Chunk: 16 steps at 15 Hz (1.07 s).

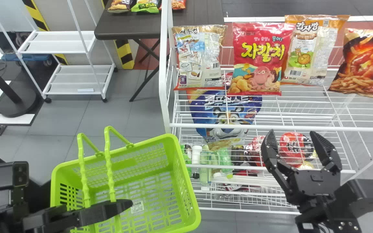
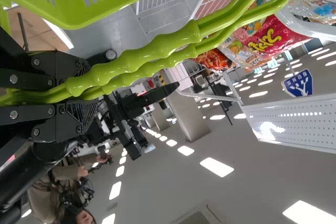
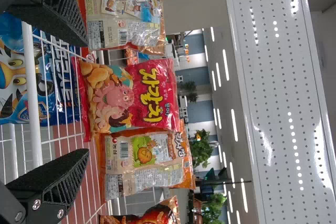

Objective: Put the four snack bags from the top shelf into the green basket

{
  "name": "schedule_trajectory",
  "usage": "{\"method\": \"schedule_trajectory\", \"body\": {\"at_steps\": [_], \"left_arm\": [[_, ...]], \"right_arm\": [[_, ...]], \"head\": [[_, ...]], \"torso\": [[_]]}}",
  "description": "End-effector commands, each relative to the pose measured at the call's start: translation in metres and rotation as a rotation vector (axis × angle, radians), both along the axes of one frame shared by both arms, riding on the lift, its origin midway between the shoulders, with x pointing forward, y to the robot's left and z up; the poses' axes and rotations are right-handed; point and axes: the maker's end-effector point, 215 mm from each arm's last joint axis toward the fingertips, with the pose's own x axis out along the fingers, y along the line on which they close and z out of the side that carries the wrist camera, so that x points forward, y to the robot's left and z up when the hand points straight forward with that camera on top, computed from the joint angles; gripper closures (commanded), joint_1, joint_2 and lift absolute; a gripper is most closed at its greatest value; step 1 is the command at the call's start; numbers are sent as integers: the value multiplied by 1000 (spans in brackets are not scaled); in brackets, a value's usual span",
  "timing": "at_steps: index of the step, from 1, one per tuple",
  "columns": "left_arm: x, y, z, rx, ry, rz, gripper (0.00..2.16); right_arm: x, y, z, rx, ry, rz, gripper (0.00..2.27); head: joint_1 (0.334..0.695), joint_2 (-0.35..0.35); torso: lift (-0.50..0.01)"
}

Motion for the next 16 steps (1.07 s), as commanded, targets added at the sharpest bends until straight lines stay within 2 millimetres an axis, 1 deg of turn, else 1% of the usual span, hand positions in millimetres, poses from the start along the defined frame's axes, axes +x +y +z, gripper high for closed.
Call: {"method": "schedule_trajectory", "body": {"at_steps": [1, 6, 8, 10, 11, 12, 14, 16], "left_arm": [[-1, -1, 1, -11, -1, -5, 2148], [-2, -4, -1, -13, 7, -13, 2145], [-3, -7, -2, -14, 9, -20, 2148], [-3, -8, -2, -16, 11, -24, 2148], [-3, -8, -2, -16, 11, -25, 2148], [-3, -9, -2, -17, 10, -26, 2148], [-4, -11, -3, -17, 13, -34, 2148], [-4, -12, -5, -16, 17, -36, 2148]], "right_arm": [[2, 4, -1, 3, 5, 7, 97], [12, 11, -4, -10, 23, 21, 97], [17, 13, -2, -16, 22, 18, 97], [23, 10, 0, -22, 21, -1, 97], [30, 11, 1, -24, 18, -2, 97], [40, 14, 4, -23, 10, -4, 97], [64, 32, 7, -25, 17, 28, 97], [94, 54, 9, -36, 34, 69, 100]], "head": [[695, 49], [695, 59], [695, 61], [695, 59], [695, 58], [695, 54], [695, 52], [695, 70]], "torso": [[0], [0], [0], [0], [0], [0], [0], [0]]}}
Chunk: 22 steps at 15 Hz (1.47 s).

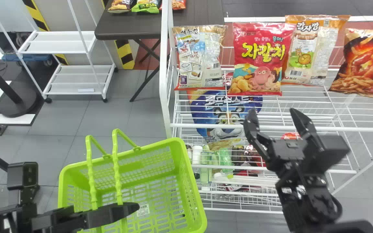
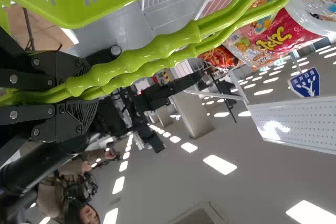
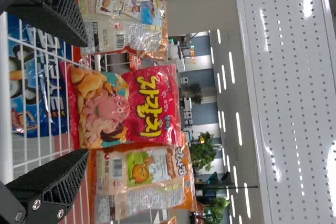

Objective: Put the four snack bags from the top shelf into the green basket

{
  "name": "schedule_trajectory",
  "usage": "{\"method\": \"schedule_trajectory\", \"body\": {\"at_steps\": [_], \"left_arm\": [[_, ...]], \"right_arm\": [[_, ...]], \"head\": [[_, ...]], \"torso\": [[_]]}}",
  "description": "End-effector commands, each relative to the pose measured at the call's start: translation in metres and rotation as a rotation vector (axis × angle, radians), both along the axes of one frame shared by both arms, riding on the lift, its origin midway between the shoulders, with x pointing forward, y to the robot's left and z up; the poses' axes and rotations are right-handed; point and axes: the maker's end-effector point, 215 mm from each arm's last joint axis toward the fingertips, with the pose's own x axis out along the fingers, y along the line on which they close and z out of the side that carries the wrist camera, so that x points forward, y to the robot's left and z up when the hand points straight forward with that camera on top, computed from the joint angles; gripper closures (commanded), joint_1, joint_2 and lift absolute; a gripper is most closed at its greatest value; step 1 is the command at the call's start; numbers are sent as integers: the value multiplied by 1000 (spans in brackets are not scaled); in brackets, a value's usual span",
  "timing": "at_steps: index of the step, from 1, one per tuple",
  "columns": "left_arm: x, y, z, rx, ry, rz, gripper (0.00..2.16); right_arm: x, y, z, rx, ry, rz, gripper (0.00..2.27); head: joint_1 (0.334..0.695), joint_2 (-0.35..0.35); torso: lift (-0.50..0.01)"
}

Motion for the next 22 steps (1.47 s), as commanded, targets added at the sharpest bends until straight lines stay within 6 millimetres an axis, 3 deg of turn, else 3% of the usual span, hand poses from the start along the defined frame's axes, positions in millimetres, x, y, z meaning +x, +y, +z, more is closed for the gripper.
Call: {"method": "schedule_trajectory", "body": {"at_steps": [1, 6, 8, 11, 17, 19, 22], "left_arm": [[-2, -1, 0, -6, 1, -9, 2148], [-4, -1, -4, -1, 13, -9, 2148], [-5, -1, -5, 0, 16, -10, 2145], [-6, -1, -6, 2, 15, -9, 2148], [-4, -5, -6, 3, 2, -12, 2148], [-5, -7, -7, 5, 2, -15, 2148], [-4, -8, -8, 4, 1, -18, 2148]], "right_arm": [[38, 28, 3, -13, 20, 52, 107], [119, 89, -3, -28, 80, 168, 110], [150, 96, 1, -17, 89, 185, 110], [173, 109, 3, -35, 96, 219, 110], [210, 105, -17, -8, 186, 299, 225], [215, 106, -7, 12, 156, 352, 623], [215, 109, -1, 25, 143, 388, 1912]], "head": [[695, 81], [695, 156], [695, 179], [695, 194], [695, 196], [695, 192], [695, 188]], "torso": [[0], [0], [0], [0], [0], [0], [0]]}}
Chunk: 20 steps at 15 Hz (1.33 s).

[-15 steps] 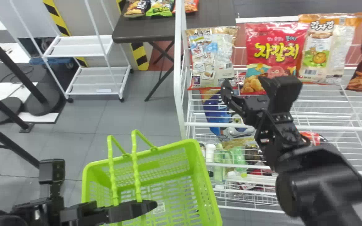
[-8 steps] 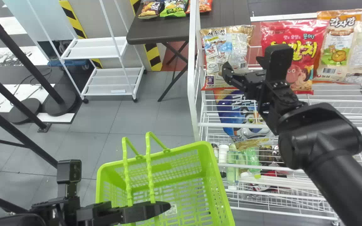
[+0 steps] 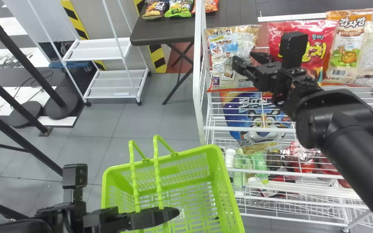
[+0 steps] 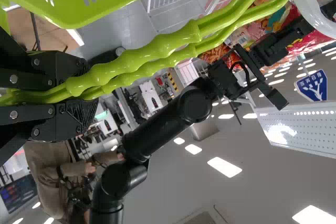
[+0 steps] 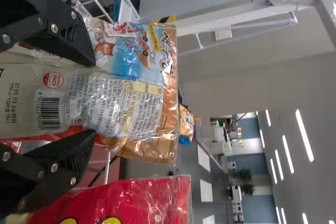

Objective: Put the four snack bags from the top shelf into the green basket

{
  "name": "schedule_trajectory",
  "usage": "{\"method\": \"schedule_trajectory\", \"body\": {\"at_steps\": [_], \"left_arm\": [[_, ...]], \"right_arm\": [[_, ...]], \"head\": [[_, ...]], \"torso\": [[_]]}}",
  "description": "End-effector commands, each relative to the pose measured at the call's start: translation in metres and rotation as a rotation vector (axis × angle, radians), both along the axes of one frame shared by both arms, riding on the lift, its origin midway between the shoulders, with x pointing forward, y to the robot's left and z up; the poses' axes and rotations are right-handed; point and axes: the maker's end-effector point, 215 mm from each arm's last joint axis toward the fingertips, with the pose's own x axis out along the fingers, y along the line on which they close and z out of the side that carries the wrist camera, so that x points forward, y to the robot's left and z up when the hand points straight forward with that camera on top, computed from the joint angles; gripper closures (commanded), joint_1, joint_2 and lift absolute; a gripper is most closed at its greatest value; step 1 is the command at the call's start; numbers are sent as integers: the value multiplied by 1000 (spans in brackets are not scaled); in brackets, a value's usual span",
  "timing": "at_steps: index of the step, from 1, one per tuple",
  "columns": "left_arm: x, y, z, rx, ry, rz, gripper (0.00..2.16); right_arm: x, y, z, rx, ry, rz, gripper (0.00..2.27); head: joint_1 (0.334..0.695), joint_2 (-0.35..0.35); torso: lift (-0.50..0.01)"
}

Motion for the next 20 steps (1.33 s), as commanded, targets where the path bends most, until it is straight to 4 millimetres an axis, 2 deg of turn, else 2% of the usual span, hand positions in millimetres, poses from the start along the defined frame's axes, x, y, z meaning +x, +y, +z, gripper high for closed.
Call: {"method": "schedule_trajectory", "body": {"at_steps": [1, 3, 7, 11, 13, 15, 16, 18, 20], "left_arm": [[0, 0, 2, -8, -2, -5, 2145], [0, 0, 2, -8, -2, -5, 2148], [-1, 1, 1, -6, 0, -6, 2148], [0, 6, 0, 1, 2, 1, 2148], [2, 12, 1, 9, 0, 8, 2148], [5, 15, 3, 12, -6, 12, 2148], [6, 15, 4, 13, -8, 11, 2148], [9, 16, 5, 13, -14, 12, 2148], [11, 15, 5, 9, -10, 9, 2145]], "right_arm": [[2, -4, 0, 10, 7, -11, 2152], [3, -5, 2, 20, 7, -12, 2253], [-3, 5, 6, -6, -22, 25, 2253], [-36, 23, 20, -32, -72, 43, 2253], [-57, 23, 19, -83, -47, 11, 2253], [-75, 1, 20, -124, -27, -46, 2253], [-88, -3, 23, -125, -22, -53, 2253], [-121, -18, 37, -131, -18, -83, 2253], [-152, -41, 50, -129, -5, -127, 2253]], "head": [[695, 187], [695, 181], [695, 185], [695, 200], [695, 219], [695, 229], [695, 231], [695, 222], [695, 213]], "torso": [[0], [0], [0], [0], [0], [0], [0], [0], [0]]}}
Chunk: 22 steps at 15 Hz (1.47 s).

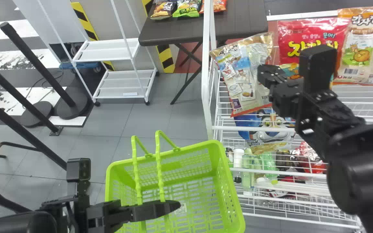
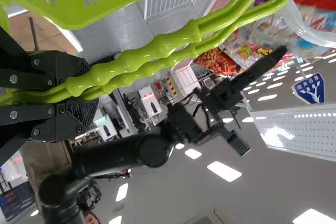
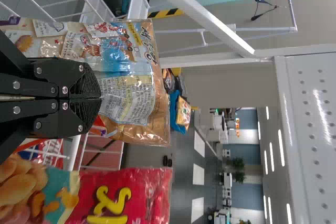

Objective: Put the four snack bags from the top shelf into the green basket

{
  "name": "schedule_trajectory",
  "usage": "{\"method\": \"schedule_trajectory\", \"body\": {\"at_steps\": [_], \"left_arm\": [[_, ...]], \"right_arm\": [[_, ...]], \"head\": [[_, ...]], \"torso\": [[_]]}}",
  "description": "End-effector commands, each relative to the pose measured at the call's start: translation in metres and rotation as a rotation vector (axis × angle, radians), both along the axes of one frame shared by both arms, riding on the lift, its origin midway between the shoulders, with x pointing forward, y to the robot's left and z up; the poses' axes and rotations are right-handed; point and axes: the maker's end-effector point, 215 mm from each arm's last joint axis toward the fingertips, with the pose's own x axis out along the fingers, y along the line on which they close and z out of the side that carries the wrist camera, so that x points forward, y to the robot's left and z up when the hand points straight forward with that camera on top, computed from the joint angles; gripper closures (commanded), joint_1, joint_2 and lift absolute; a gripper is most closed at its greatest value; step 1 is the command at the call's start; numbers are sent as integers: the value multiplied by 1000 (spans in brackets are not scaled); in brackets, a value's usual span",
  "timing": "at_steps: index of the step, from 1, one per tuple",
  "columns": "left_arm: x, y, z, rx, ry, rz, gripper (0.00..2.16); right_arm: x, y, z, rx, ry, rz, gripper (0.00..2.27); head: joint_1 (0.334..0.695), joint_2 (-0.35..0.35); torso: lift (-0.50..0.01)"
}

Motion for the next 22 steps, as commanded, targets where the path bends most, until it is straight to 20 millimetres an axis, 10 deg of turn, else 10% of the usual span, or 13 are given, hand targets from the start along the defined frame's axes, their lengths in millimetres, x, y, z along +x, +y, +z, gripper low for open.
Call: {"method": "schedule_trajectory", "body": {"at_steps": [1, 5, 10, 22], "left_arm": [[2, -2, 3, -12, -4, -8, 2145], [7, -5, 5, -20, -6, -14, 2148], [9, -10, 6, -28, -8, -23, 2148], [4, -19, 7, -38, 3, -44, 2145]], "right_arm": [[-41, -30, 14, 10, 28, -51, 2253], [-110, -54, 17, 42, 104, -86, 2253], [-173, -29, 1, 115, 258, -21, 2253], [-231, 157, -104, 30, 576, 354, 2253]], "head": [[695, 206], [695, 155], [695, 160], [695, 350]], "torso": [[0], [0], [0], [0]]}}
